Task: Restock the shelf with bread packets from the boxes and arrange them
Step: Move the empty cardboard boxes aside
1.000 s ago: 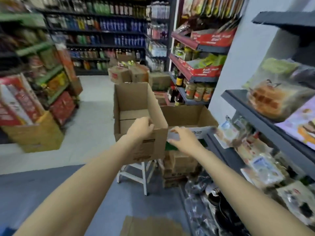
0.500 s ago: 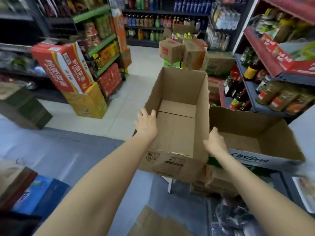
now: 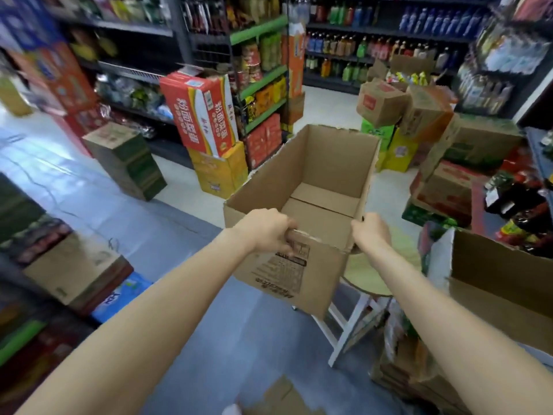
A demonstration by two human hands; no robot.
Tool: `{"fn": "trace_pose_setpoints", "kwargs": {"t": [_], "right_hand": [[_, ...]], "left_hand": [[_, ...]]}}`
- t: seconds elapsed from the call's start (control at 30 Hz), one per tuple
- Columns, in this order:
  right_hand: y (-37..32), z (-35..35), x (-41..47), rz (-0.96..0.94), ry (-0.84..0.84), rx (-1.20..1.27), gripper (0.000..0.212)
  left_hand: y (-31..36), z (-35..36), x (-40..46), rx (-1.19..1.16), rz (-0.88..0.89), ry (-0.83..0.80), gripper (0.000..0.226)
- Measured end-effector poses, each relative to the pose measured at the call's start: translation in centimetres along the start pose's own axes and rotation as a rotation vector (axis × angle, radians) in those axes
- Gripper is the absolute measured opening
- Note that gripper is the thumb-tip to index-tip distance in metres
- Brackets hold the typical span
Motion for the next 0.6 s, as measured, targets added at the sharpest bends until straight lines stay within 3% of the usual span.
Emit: {"fn": "trace_pose_setpoints", "kwargs": {"t": [0.1, 0.2, 0.33, 0.6], "right_hand": [[-6.2, 3.6, -0.4, -0.098, -0.068, 0.048, 0.024], [-14.0, 7.6, -2.9, -0.316, -0.158, 0.072, 0.043], [-25.0, 15.1, -6.6, -0.654, -0.316, 0.019, 0.026], [-42.7, 31.0, -8.6, -0.873, -0.429, -0.216, 0.004]], "left_hand": [[-5.6, -0.7, -1.9, 0.021, -0.008, 0.114, 0.011], [-12.4, -1.7, -4.2, -0.036, -0.068, 0.164, 0.015], [-23.0, -2.6, -6.9, -0.078, -0.215, 0.218, 0.009], [-43.8, -1.8, -12.7, -0.038, -0.481, 0.210, 0.022]]}}
Point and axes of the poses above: each hand's wrist, its own x-axis towards the middle knuckle, its own z-axis out of the palm, y = z × x, the point moved 8 cm from there along x, towards the middle knuckle, and after that the axes turned 12 degrees about -x, right-handed, at the moved point
